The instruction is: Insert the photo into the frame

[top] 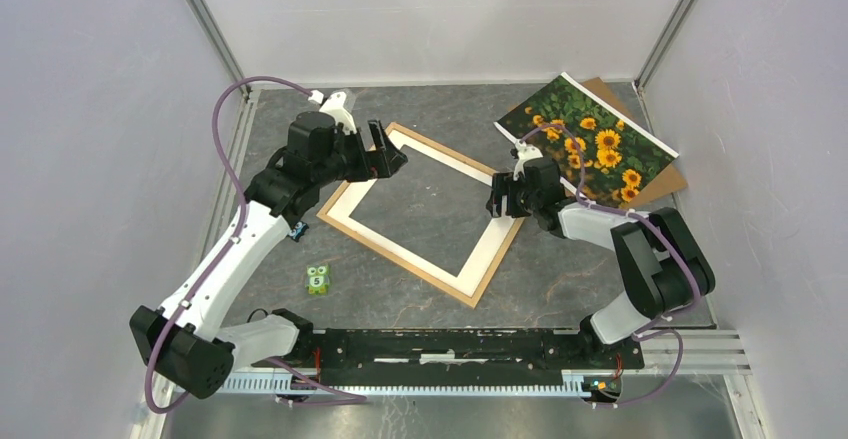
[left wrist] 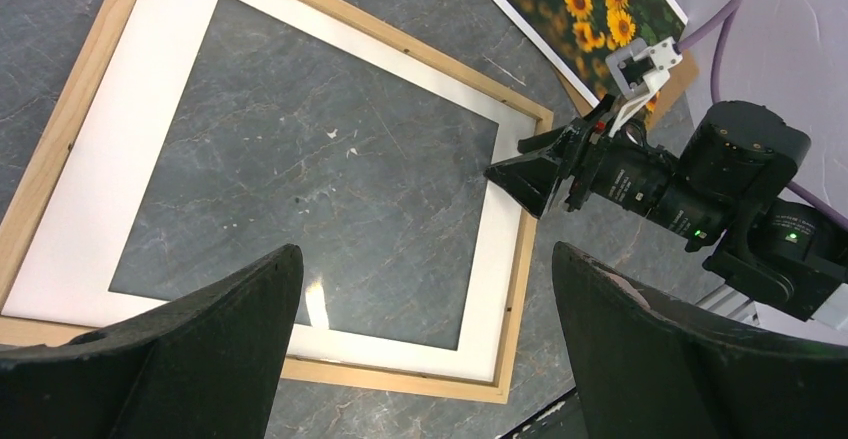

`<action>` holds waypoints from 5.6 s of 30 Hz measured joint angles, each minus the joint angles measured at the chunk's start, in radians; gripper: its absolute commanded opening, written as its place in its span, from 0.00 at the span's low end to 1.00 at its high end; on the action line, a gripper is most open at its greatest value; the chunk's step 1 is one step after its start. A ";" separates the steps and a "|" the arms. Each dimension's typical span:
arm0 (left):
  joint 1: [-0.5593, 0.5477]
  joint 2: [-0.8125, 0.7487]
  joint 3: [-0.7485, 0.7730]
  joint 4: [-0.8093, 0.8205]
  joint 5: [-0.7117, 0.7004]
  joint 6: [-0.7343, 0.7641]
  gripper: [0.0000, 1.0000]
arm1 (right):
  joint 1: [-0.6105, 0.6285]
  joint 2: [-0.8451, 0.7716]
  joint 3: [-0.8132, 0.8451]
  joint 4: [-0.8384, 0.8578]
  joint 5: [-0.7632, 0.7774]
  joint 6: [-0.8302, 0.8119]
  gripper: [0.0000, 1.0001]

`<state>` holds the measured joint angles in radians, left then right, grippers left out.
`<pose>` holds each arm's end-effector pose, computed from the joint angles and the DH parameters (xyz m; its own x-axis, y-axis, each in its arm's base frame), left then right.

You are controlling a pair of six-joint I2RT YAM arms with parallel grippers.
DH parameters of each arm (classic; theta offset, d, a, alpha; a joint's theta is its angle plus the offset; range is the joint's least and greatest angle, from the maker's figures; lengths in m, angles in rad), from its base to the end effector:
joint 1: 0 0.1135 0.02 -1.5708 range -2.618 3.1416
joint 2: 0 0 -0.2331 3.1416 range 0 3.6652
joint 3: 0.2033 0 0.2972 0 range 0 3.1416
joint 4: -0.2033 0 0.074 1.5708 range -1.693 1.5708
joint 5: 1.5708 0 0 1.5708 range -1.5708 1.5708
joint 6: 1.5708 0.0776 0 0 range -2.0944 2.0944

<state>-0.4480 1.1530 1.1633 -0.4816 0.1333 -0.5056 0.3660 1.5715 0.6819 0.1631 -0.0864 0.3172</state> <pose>0.3113 -0.1610 0.3210 -0.6177 -0.2357 -0.7503 0.2708 0.8319 -0.4843 0.3367 0.1362 0.0578 -0.7193 0.0571 -0.6923 -0.2025 0.9361 0.2876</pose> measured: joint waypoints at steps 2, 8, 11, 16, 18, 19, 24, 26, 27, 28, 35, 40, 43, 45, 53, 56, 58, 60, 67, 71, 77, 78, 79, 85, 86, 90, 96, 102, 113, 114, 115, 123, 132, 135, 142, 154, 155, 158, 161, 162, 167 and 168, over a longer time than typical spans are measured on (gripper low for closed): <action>-0.003 0.003 0.000 0.000 -0.001 0.000 1.00 | 0.000 0.002 0.000 0.014 0.001 0.002 0.79; -0.013 0.037 0.000 -0.003 0.000 0.000 1.00 | -0.001 -0.009 0.034 -0.053 0.032 0.000 0.82; -0.019 0.058 0.005 -0.015 0.001 0.000 1.00 | -0.012 -0.057 0.106 -0.153 0.063 -0.015 0.83; -0.019 0.091 0.023 -0.040 0.016 0.000 1.00 | -0.089 -0.171 0.215 -0.240 0.090 -0.030 0.84; -0.019 0.102 0.027 -0.043 0.032 0.000 1.00 | -0.165 -0.240 0.186 -0.237 0.087 -0.019 0.84; -0.019 0.106 0.029 -0.045 0.037 0.000 1.00 | -0.213 -0.275 0.153 -0.226 0.085 -0.006 0.84; -0.019 0.124 0.039 -0.056 0.055 0.000 1.00 | -0.508 -0.372 -0.058 -0.178 0.010 0.091 0.81; -0.019 0.130 0.042 -0.059 0.060 0.000 1.00 | -0.600 -0.360 -0.116 -0.166 -0.048 0.131 0.79; -0.019 0.133 0.042 -0.060 0.062 0.000 1.00 | -0.633 -0.348 -0.130 -0.162 -0.076 0.144 0.78; -0.019 0.135 0.042 -0.061 0.062 0.000 1.00 | -0.662 -0.334 -0.138 -0.155 -0.102 0.157 0.77; -0.019 0.143 0.046 -0.063 0.079 0.000 1.00 | -0.833 -0.248 -0.158 -0.050 -0.254 0.195 0.75; -0.019 0.144 0.052 -0.063 0.080 0.000 1.00 | -0.897 -0.207 -0.183 -0.002 -0.311 0.198 0.75; -0.019 0.148 0.054 -0.063 0.080 0.000 1.00 | -0.911 -0.179 -0.190 0.010 -0.336 0.198 0.73; -0.019 0.150 0.054 -0.063 0.079 0.000 1.00 | -0.915 -0.167 -0.195 0.017 -0.350 0.197 0.69; -0.019 0.180 0.055 -0.063 0.080 0.000 1.00 | -0.904 -0.213 -0.185 -0.046 -0.311 0.092 0.70; -0.019 0.193 0.055 -0.061 0.089 0.000 1.00 | -0.876 -0.216 -0.127 -0.080 -0.265 0.043 0.71; -0.019 0.203 0.054 -0.056 0.109 0.000 1.00 | -0.840 -0.192 -0.069 -0.086 -0.235 0.015 0.70; -0.019 0.211 0.051 -0.039 0.130 0.000 1.00 | -0.796 -0.142 0.003 -0.090 -0.208 -0.005 0.70; -0.029 0.260 0.048 -0.009 0.193 0.000 1.00 | -0.685 0.063 0.185 -0.098 -0.112 -0.053 0.71; -0.046 0.305 0.061 -0.010 0.214 -0.003 1.00 | -0.659 0.112 0.200 -0.119 -0.069 -0.061 0.70; -0.077 0.354 0.088 0.014 0.243 -0.087 1.00 | -0.636 0.116 0.156 -0.113 -0.039 -0.048 0.69; -0.085 0.363 0.091 0.018 0.246 -0.095 1.00 | -0.628 0.104 0.137 -0.097 -0.035 -0.043 0.69; -0.092 0.373 0.095 0.021 0.249 -0.103 1.00 | -0.618 0.089 0.113 -0.082 -0.035 -0.039 0.69; -0.137 0.427 0.132 0.023 0.268 -0.136 1.00 | -0.566 -0.065 -0.079 -0.006 -0.097 0.011 0.69; -0.142 0.434 0.139 0.024 0.269 -0.142 1.00 | -0.562 -0.096 -0.106 -0.005 -0.110 0.017 0.69; -0.158 0.471 0.179 0.031 0.269 -0.161 1.00 | -0.551 -0.186 -0.169 -0.049 -0.178 0.026 0.70; -0.170 0.586 0.245 0.147 0.263 -0.235 1.00 | -0.541 -0.145 -0.061 -0.142 -0.185 0.000 0.69; -0.185 0.842 0.406 0.316 0.167 -0.369 0.99 | -0.540 0.047 0.217 -0.153 -0.106 -0.022 0.68; -0.245 1.264 0.745 0.515 -0.235 -0.583 0.84 | -0.540 0.224 0.302 -0.155 0.033 -0.021 0.60; -0.251 1.289 0.769 0.520 -0.269 -0.593 0.82 | -0.540 0.227 0.308 -0.154 0.039 -0.017 0.59; -0.254 1.310 0.790 0.521 -0.304 -0.605 0.79 | -0.540 0.231 0.311 -0.155 0.039 -0.015 0.59; -0.293 1.463 1.011 0.488 -0.531 -0.622 0.73 | -0.540 0.240 0.316 -0.154 0.034 -0.003 0.59; -0.302 1.591 1.222 0.369 -0.650 -0.697 0.74 | -0.540 0.239 0.316 -0.158 0.039 -0.011 0.58; -0.301 1.640 1.278 0.364 -0.655 -0.742 0.72 | -0.540 0.239 0.316 -0.158 0.039 -0.017 0.59; -0.303 1.707 1.369 0.375 -0.651 -0.809 0.61 | -0.540 0.239 0.316 -0.159 0.039 -0.023 0.58; -0.343 1.790 1.414 0.544 -0.650 -0.810 0.50 | -0.540 0.239 0.316 -0.160 0.040 -0.027 0.57; -0.346 1.792 1.414 0.548 -0.646 -0.810 0.44 | -0.540 0.239 0.316 -0.160 0.039 -0.027 0.57; -0.352 1.792 1.407 0.571 -0.628 -0.809 0.29 | -0.540 0.239 0.316 -0.160 0.035 -0.027 0.57; -0.355 1.788 1.380 0.600 -0.621 -0.803 0.16 | -0.540 0.239 0.316 -0.159 0.034 -0.027 0.57; -0.356 1.788 1.366 0.604 -0.619 -0.798 0.15 | -0.540 0.239 0.316 -0.159 0.034 -0.027 0.57; -0.351 1.761 1.309 0.612 -0.598 -0.772 0.02 | -0.540 0.236 0.316 -0.165 0.032 -0.044 0.59; -0.348 1.744 1.291 0.608 -0.586 -0.758 0.02 | -0.540 0.232 0.316 -0.172 0.032 -0.052 0.60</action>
<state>-0.7963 2.8967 2.4538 0.1268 -0.4526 -1.2640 -0.1738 1.8034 0.9977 -0.0086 -0.0544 0.2653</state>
